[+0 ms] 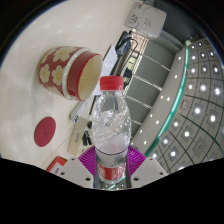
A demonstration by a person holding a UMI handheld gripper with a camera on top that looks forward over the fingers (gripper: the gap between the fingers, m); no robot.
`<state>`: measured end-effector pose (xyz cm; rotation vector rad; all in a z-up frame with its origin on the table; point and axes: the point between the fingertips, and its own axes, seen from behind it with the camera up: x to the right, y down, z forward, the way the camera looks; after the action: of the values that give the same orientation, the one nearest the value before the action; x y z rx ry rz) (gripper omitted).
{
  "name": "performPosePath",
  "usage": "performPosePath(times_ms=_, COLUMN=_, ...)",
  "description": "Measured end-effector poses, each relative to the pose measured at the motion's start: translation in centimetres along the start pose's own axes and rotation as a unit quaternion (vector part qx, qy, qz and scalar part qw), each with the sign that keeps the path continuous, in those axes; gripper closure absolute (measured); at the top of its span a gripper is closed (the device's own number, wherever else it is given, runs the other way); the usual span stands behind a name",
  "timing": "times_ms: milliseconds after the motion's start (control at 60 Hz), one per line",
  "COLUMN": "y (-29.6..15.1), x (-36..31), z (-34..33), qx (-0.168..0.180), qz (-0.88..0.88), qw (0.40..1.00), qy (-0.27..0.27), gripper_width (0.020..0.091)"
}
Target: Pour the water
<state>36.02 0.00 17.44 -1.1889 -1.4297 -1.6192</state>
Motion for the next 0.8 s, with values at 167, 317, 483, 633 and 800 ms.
performPosePath(times_ms=167, y=0.3, x=0.6, z=-0.1, qx=0.0, qz=0.071, qw=0.997, qy=-0.012, gripper_width=0.0738)
performPosePath(times_ms=317, y=1.3, x=2.2, z=-0.6, qx=-0.005, qz=0.233, qw=0.972, qy=-0.033, gripper_width=0.0736)
performPosePath(times_ms=483, y=2.2, x=3.5, z=-1.3, qx=0.001, qz=0.447, qw=0.892, qy=-0.068, gripper_width=0.0733)
performPosePath(times_ms=633, y=1.6, x=1.2, z=-1.0, qx=0.008, qz=0.612, qw=0.78, qy=-0.132, gripper_width=0.0732)
performPosePath(times_ms=800, y=0.3, x=-2.7, z=-0.3, qx=0.026, qz=0.722, qw=0.666, qy=-0.187, gripper_width=0.0733)
